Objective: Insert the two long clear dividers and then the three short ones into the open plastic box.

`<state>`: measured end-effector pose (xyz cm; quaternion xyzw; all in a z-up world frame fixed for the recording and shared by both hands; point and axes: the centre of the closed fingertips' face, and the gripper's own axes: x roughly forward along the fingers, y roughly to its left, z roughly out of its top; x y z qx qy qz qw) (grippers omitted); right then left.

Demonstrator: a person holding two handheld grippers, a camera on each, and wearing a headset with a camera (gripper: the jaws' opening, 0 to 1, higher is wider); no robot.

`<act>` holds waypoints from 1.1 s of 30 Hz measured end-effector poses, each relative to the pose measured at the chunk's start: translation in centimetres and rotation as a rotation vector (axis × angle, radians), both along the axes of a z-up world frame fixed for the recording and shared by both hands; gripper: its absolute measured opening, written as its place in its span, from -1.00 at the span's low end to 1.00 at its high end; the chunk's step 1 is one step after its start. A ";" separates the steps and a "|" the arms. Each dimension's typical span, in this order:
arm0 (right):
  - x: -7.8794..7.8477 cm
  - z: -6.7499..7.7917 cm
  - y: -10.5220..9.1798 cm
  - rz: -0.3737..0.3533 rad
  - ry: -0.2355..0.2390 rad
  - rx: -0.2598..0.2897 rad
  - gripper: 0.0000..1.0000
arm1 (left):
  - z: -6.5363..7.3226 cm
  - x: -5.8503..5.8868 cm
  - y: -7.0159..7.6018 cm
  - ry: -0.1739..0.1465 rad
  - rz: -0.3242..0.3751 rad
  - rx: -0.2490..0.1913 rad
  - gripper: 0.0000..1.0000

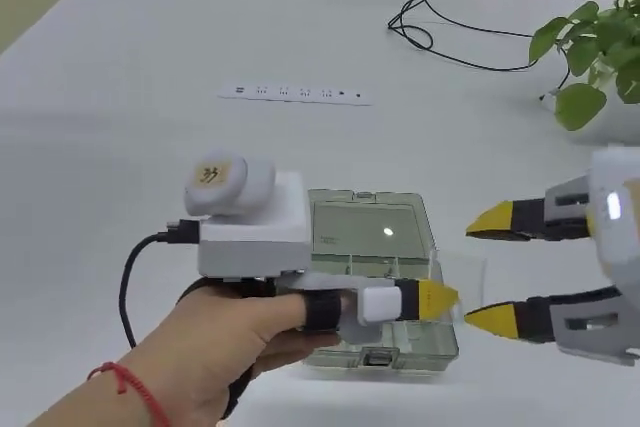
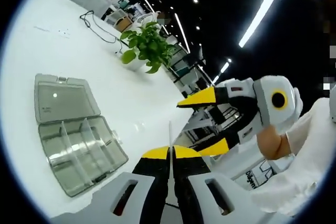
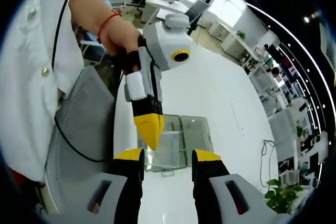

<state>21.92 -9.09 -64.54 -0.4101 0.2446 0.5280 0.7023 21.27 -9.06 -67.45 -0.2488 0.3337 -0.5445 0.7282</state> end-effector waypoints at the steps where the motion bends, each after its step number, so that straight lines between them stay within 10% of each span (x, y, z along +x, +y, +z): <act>1: 0.0 0.3 0.0 0.004 0.023 0.020 -0.31 | 0.2 -0.2 0.0 -0.031 -0.022 0.002 -1.00; 9: -0.6 1.7 0.4 0.104 0.257 0.116 -0.48 | 1.2 -1.2 0.4 -0.321 -0.128 0.026 -1.00; 13: -1.2 1.8 0.6 0.157 0.335 0.102 -0.56 | 1.4 -1.8 0.5 -0.399 -0.166 0.028 -1.00; 21: -2.3 1.2 1.0 0.207 0.489 0.089 -0.70 | 1.9 -2.5 0.7 -0.493 -0.190 0.005 -1.00; 33: -3.3 0.4 2.1 0.256 0.567 0.068 -0.81 | 2.1 -2.9 1.0 -0.536 -0.186 -0.011 -1.00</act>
